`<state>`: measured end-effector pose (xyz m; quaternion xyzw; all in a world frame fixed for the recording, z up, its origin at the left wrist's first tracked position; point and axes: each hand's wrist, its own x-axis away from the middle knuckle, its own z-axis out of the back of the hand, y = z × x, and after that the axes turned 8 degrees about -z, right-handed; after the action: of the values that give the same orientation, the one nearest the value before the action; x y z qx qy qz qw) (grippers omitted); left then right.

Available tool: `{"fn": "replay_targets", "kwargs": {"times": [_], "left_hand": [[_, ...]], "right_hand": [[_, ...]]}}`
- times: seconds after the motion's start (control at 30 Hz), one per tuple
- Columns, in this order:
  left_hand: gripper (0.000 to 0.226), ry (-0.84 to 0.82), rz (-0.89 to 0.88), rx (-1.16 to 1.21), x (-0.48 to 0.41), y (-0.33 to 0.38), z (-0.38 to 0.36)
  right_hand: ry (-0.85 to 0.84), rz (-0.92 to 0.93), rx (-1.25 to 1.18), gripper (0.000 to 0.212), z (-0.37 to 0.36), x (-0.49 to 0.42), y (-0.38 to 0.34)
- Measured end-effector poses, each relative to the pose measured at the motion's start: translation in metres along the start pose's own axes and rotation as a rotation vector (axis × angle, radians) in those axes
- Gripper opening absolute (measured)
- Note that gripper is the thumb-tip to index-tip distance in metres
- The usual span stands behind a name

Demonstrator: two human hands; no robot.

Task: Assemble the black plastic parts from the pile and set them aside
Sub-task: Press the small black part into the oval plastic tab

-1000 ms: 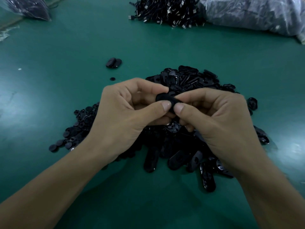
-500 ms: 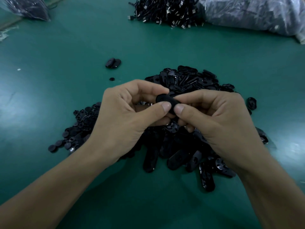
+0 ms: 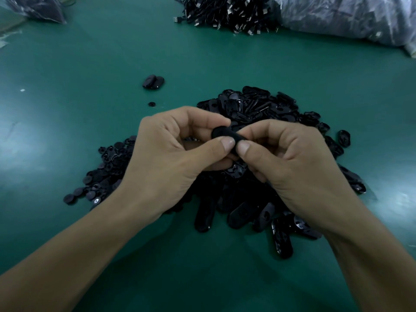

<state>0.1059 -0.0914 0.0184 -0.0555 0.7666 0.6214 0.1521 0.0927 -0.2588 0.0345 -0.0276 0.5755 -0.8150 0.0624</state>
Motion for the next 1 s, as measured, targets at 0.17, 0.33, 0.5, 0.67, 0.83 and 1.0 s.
{"fn": "replay_targets", "kwargs": {"times": [0.17, 0.33, 0.5, 0.67, 0.83, 1.0], "left_hand": [[0.021, -0.004, 0.023, 0.018, 0.000, 0.000, 0.000], [0.021, -0.026, 0.033, 0.017, 0.000, 0.000, 0.001], [0.023, -0.087, 0.019, -0.019, -0.002, 0.000, 0.005], [0.019, -0.172, 0.027, -0.174, -0.008, 0.001, 0.016], [0.014, -0.205, 0.021, -0.215, -0.008, -0.001, 0.019], [0.016, -0.176, 0.028, -0.164, -0.007, -0.001, 0.016]], "right_hand": [[0.010, -0.006, -0.045, 0.016, -0.001, 0.001, -0.001], [0.001, -0.021, -0.091, 0.012, 0.000, 0.002, -0.001], [-0.007, -0.031, -0.072, 0.009, 0.001, 0.002, -0.001], [-0.021, -0.034, 0.068, 0.012, 0.002, 0.001, 0.005], [0.005, 0.008, 0.183, 0.012, 0.004, 0.001, 0.007], [0.005, 0.027, 0.178, 0.013, 0.004, 0.000, 0.006]]}}
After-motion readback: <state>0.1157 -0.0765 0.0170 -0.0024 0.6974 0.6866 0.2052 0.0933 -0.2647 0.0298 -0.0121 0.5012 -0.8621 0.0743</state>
